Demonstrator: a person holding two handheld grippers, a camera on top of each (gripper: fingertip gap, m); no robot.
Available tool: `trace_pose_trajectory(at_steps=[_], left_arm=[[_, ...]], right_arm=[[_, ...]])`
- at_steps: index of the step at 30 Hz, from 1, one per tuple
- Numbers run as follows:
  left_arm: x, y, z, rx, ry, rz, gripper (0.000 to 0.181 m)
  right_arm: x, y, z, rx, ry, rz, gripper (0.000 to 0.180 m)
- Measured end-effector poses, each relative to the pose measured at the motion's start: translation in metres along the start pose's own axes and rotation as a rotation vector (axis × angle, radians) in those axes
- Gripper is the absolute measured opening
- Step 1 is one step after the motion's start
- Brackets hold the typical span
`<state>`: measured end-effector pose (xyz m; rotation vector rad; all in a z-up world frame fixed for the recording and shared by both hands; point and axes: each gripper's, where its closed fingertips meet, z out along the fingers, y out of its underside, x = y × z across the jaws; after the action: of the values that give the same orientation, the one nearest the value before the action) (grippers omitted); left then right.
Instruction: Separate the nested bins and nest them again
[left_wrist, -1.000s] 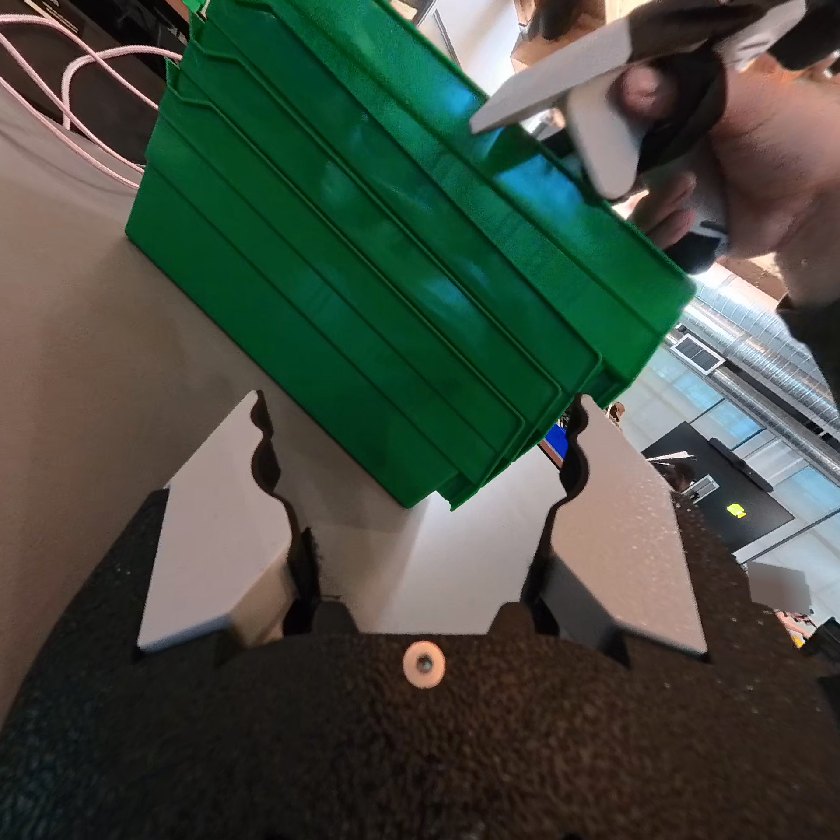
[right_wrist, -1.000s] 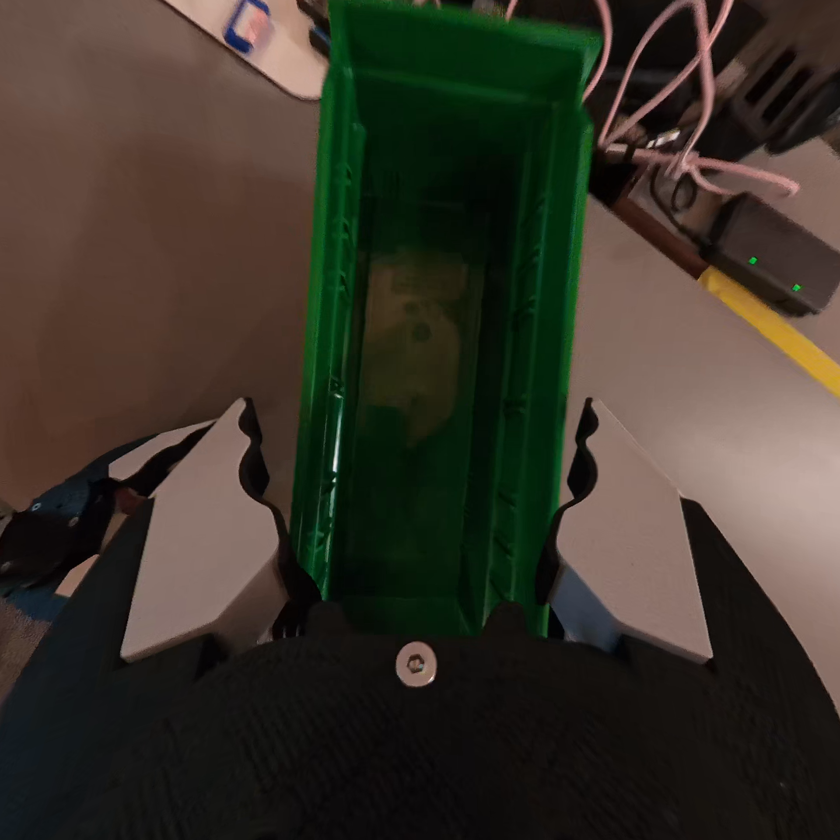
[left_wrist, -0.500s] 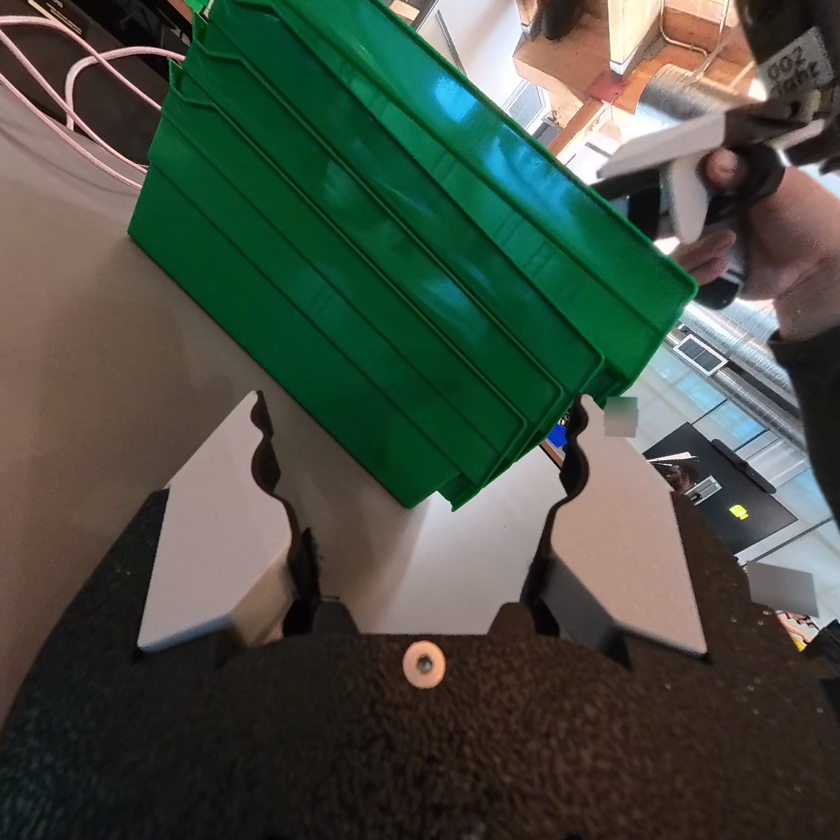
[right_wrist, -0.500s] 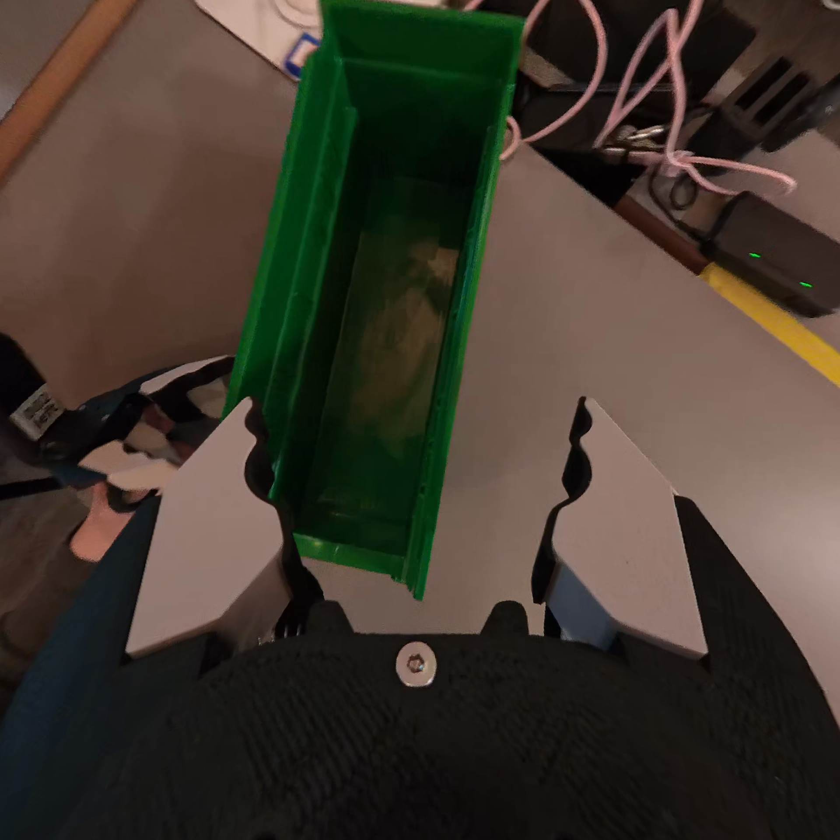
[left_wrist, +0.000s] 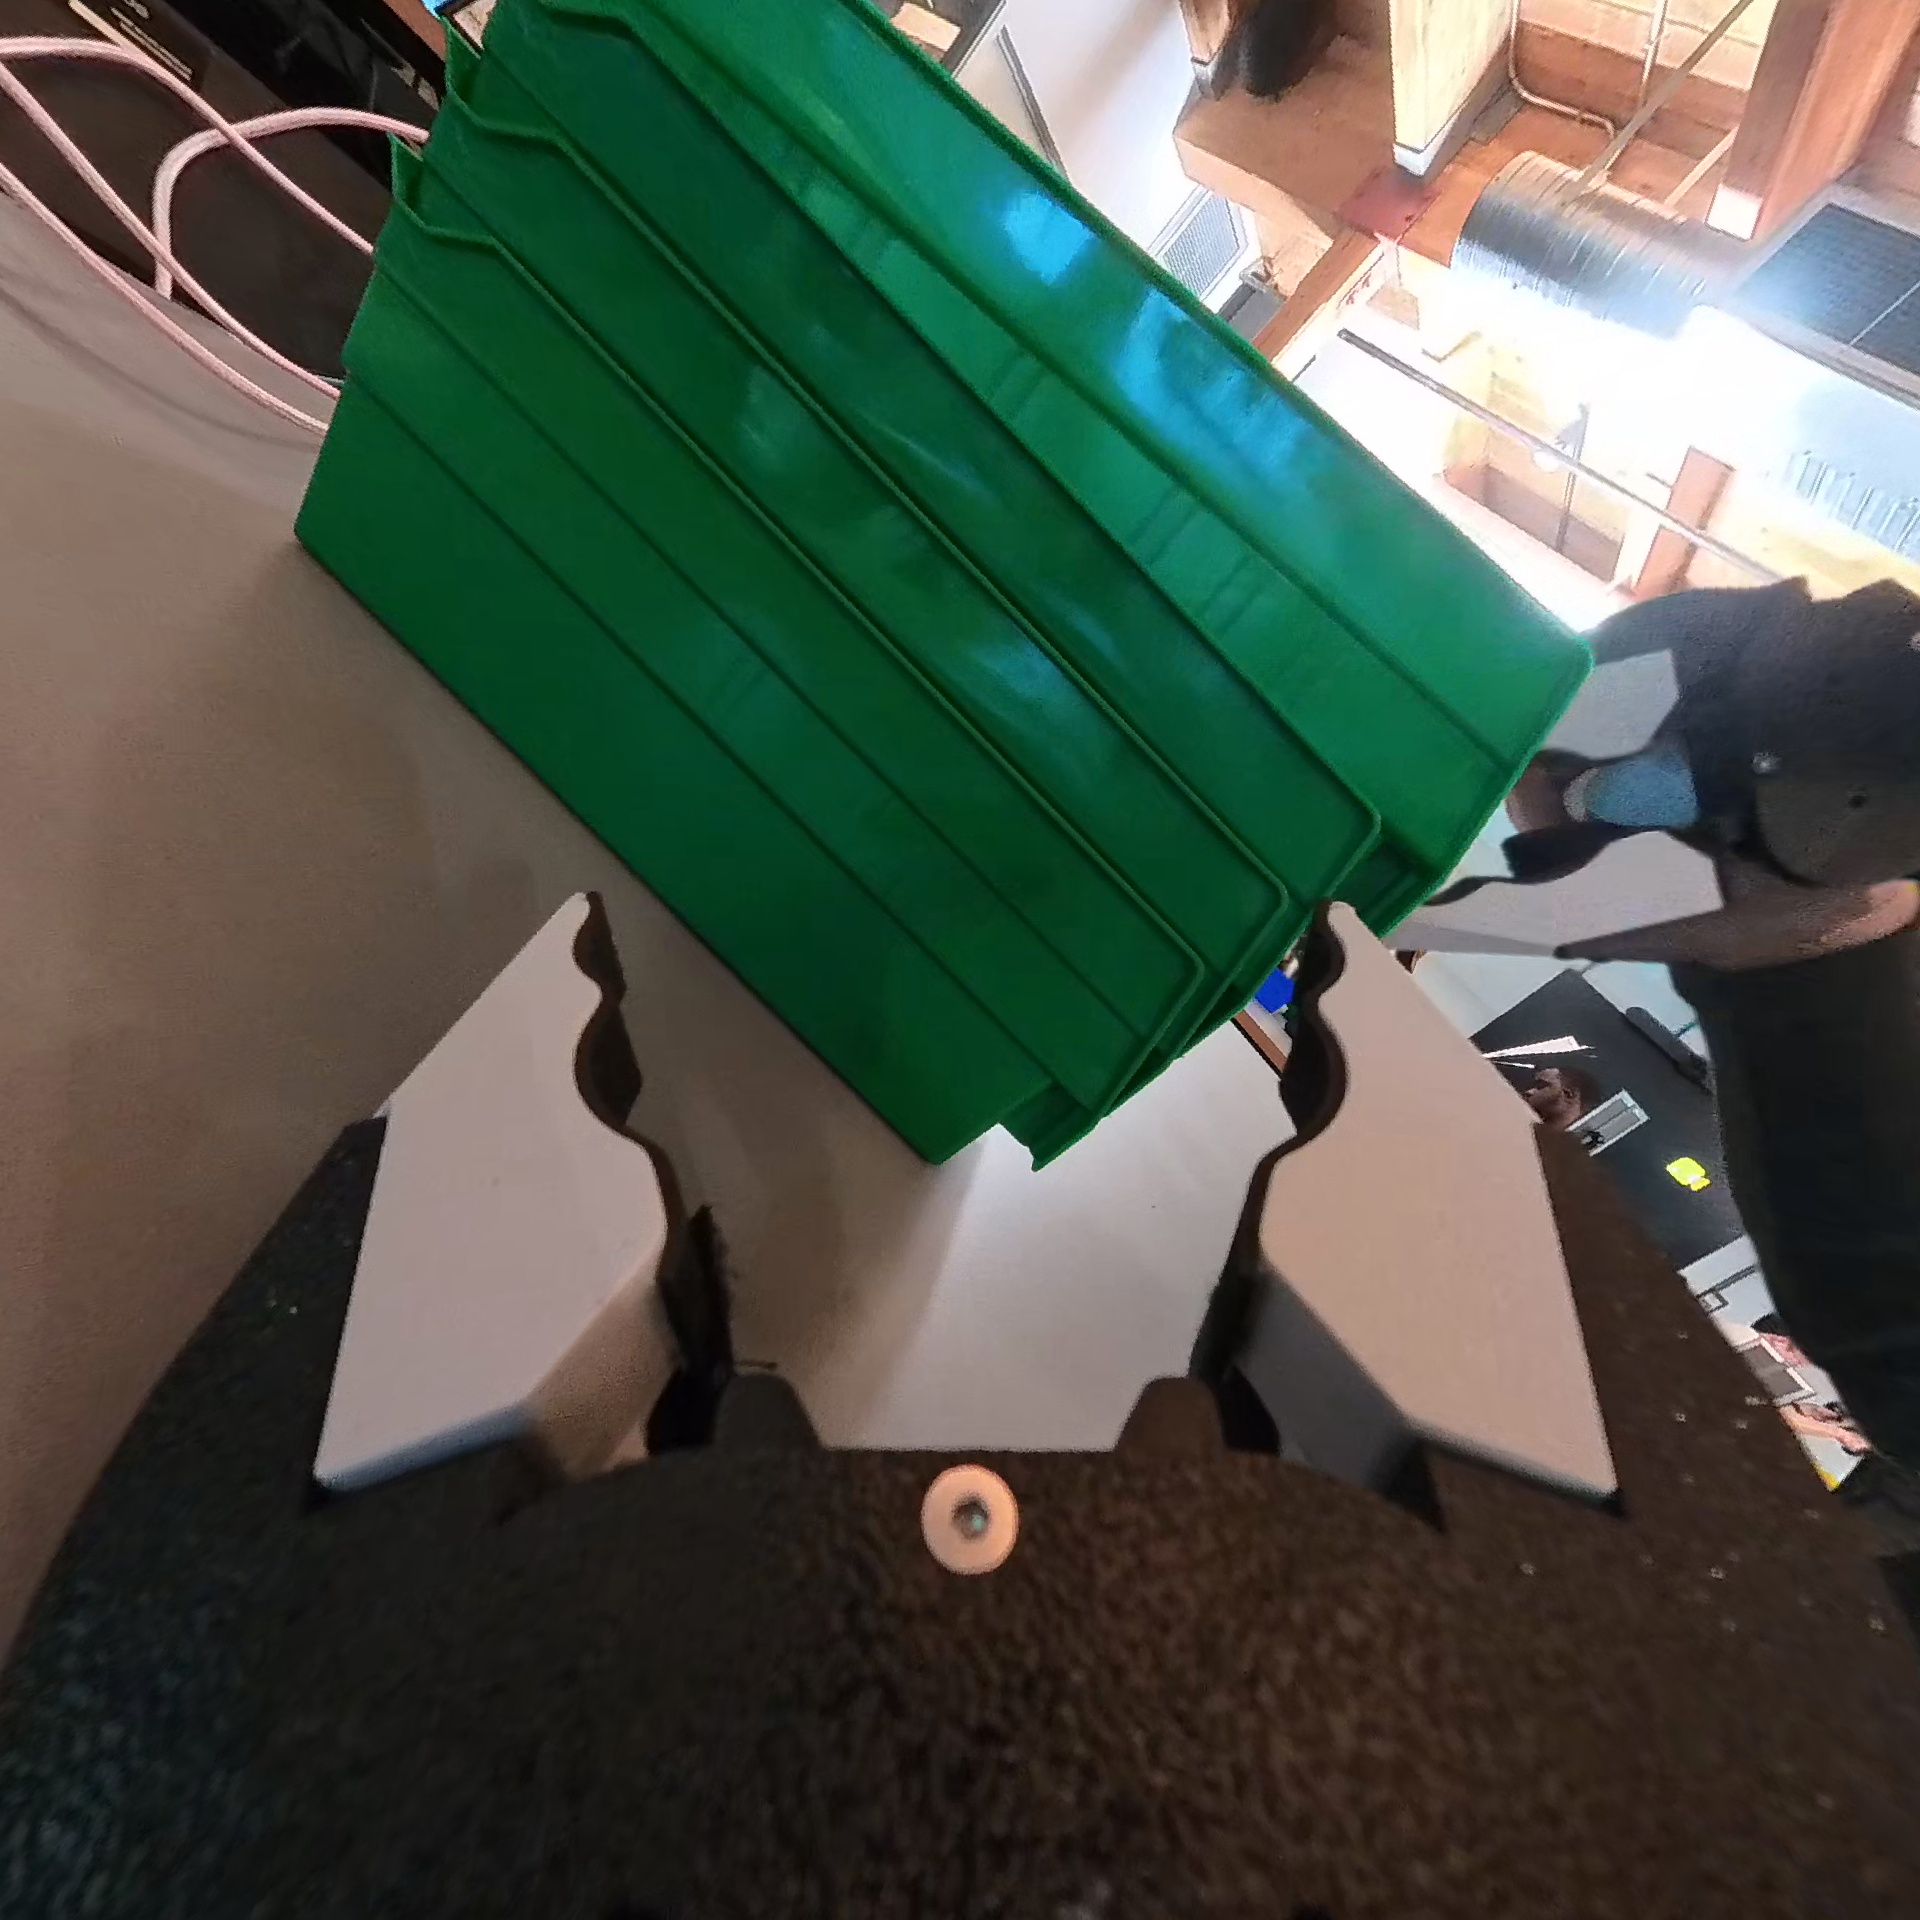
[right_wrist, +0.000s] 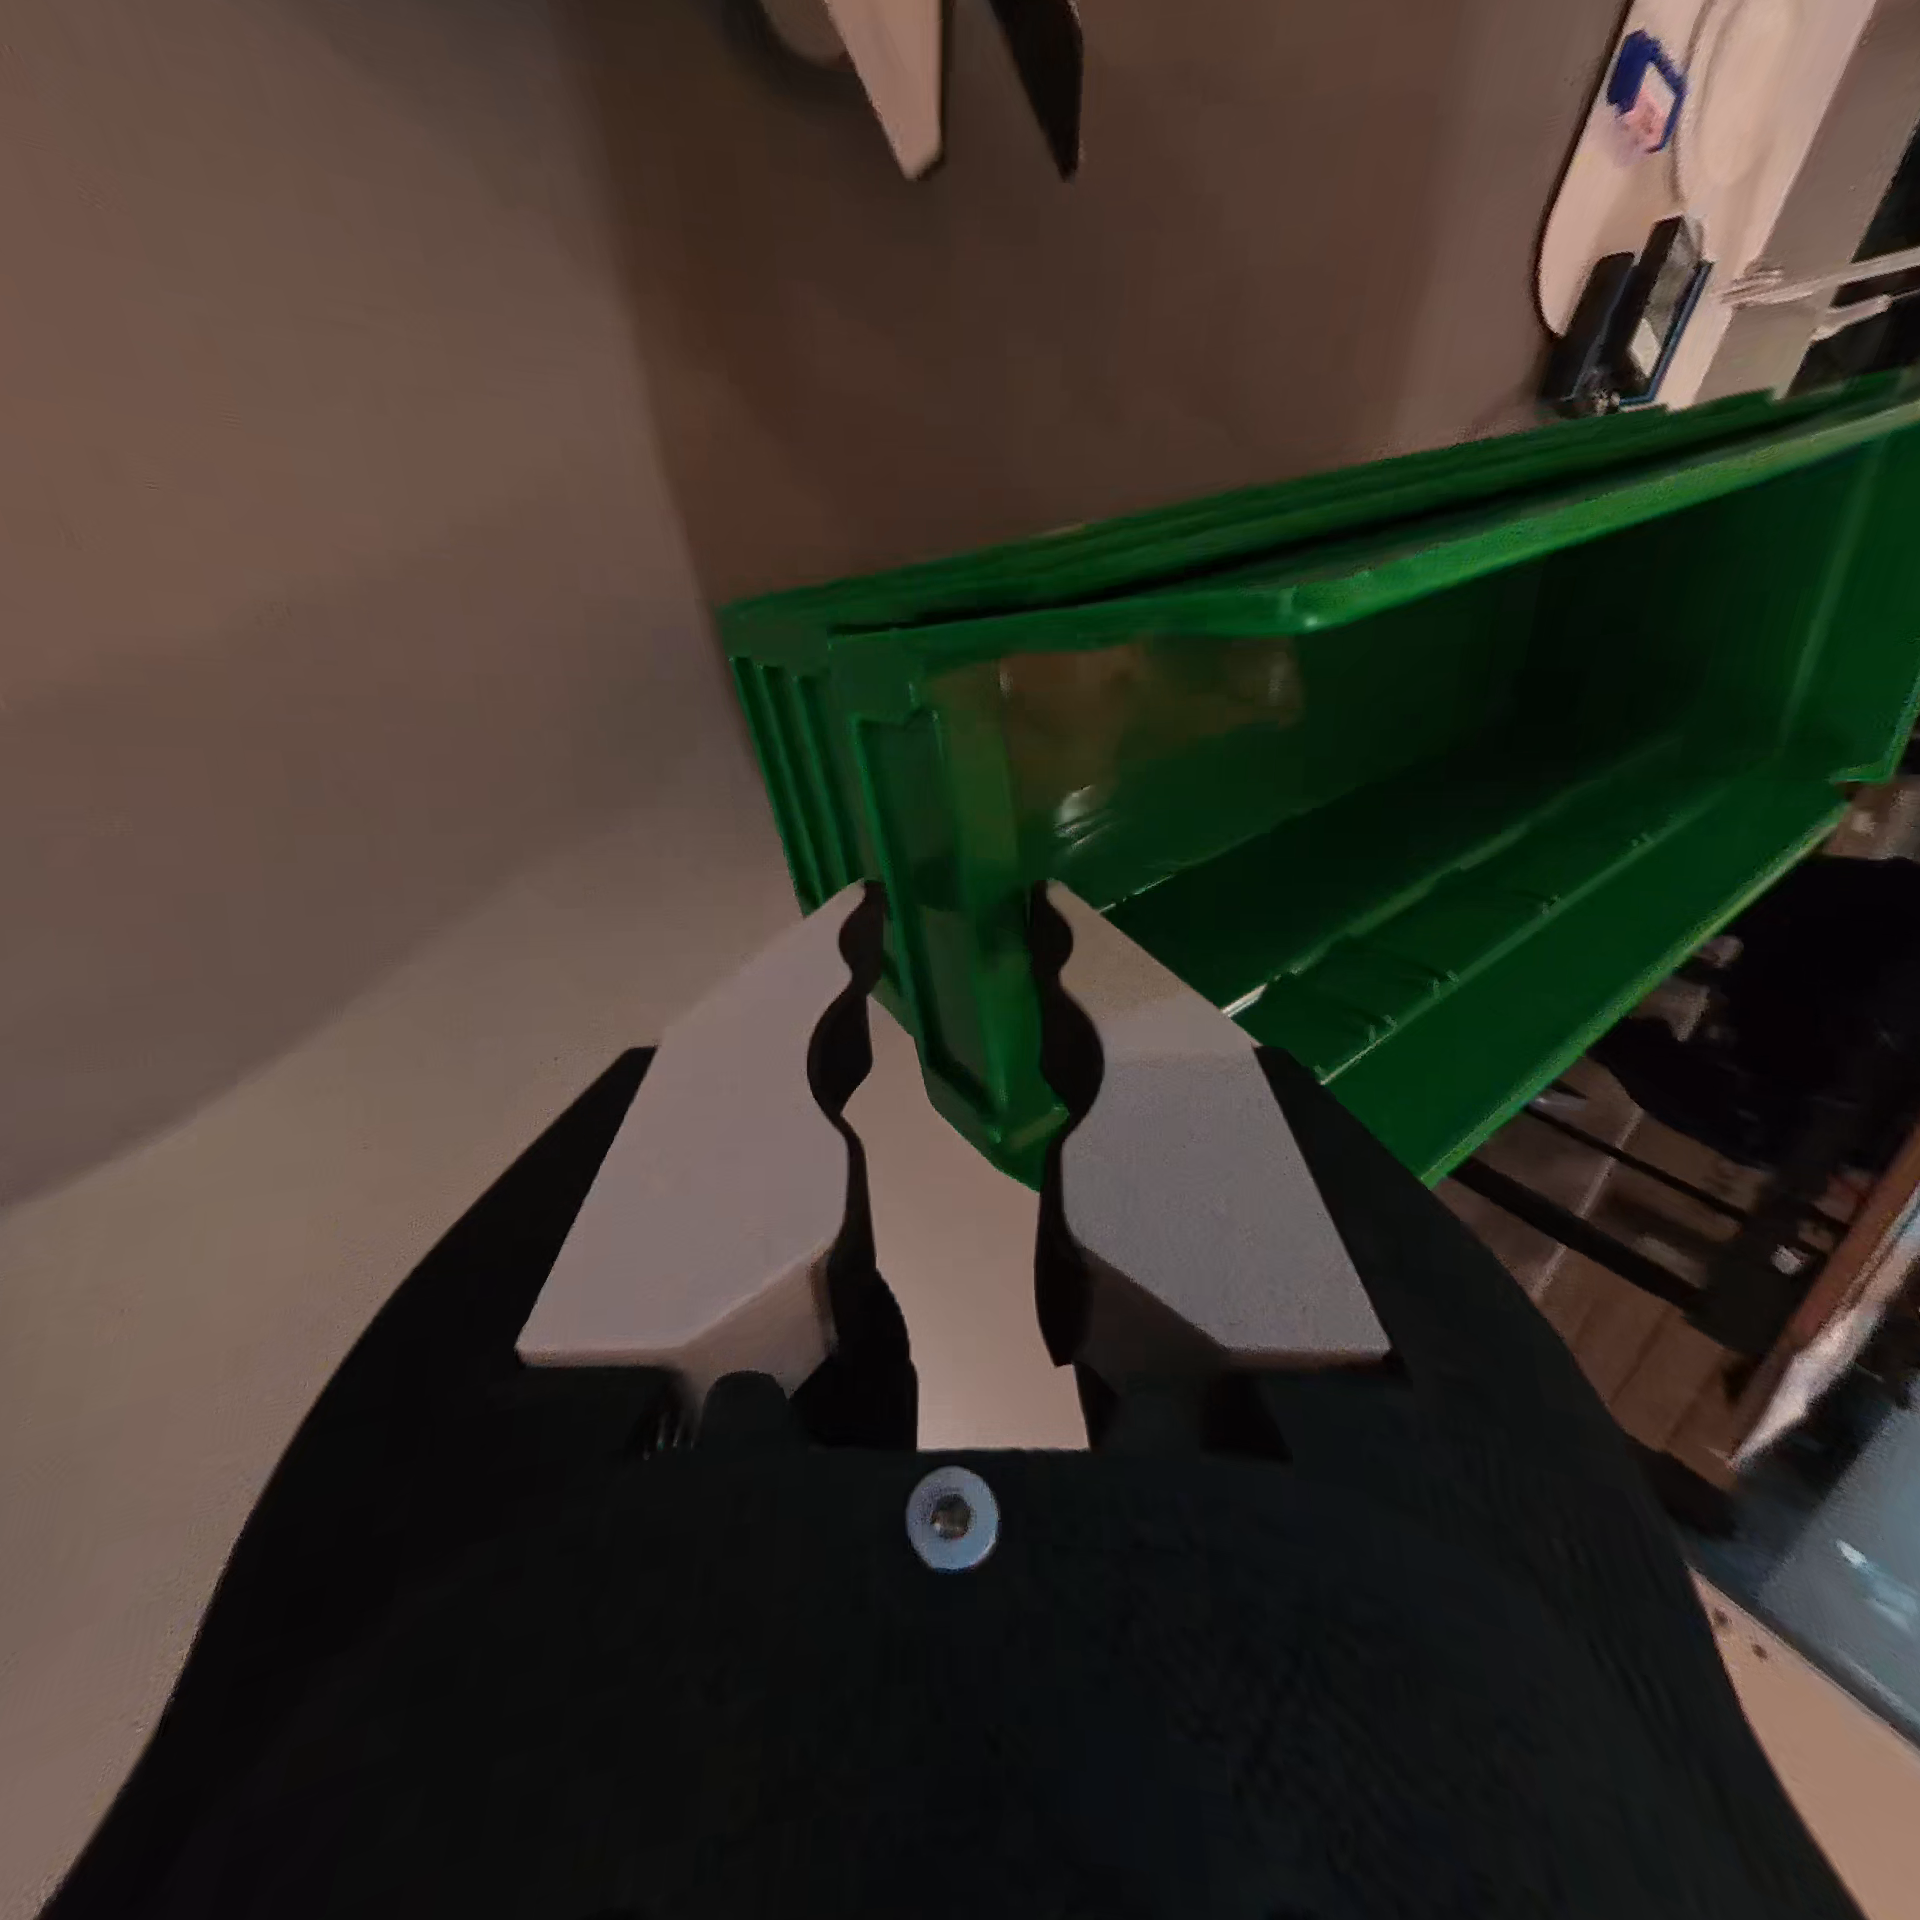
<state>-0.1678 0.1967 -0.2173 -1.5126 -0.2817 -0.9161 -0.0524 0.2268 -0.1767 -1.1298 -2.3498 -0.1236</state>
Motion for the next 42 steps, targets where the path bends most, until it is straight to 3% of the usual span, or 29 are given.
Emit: trace_pose_trajectory(at_steps=[8, 16, 24, 29, 35, 42], left_arm=[[0.000, 0.000, 0.000, 0.001, -0.001, 0.005, 0.126], [0.000, 0.000, 0.000, 0.000, -0.001, 0.004, 0.126], [0.000, 0.000, 0.000, 0.000, 0.001, 0.005, 0.126], [0.001, 0.000, 0.000, 0.002, 0.003, 0.006, 0.126], [0.001, 0.000, 0.000, 0.003, 0.005, 0.004, 0.126], [0.007, -0.005, -0.002, 0.031, 0.017, 0.056, 0.125]], right_arm=[[0.006, -0.026, 0.006, 0.048, 0.124, 0.092, 0.028], [0.025, -0.040, 0.005, 0.014, 0.359, 0.108, 0.028], [0.030, -0.048, 0.019, 0.008, 0.446, 0.091, 0.028], [0.034, -0.052, 0.022, 0.032, 0.417, 0.149, 0.028], [0.046, -0.059, 0.026, 0.038, 0.644, 0.096, 0.027], [0.043, -0.067, 0.020, 0.174, 0.416, 0.275, 0.033]])
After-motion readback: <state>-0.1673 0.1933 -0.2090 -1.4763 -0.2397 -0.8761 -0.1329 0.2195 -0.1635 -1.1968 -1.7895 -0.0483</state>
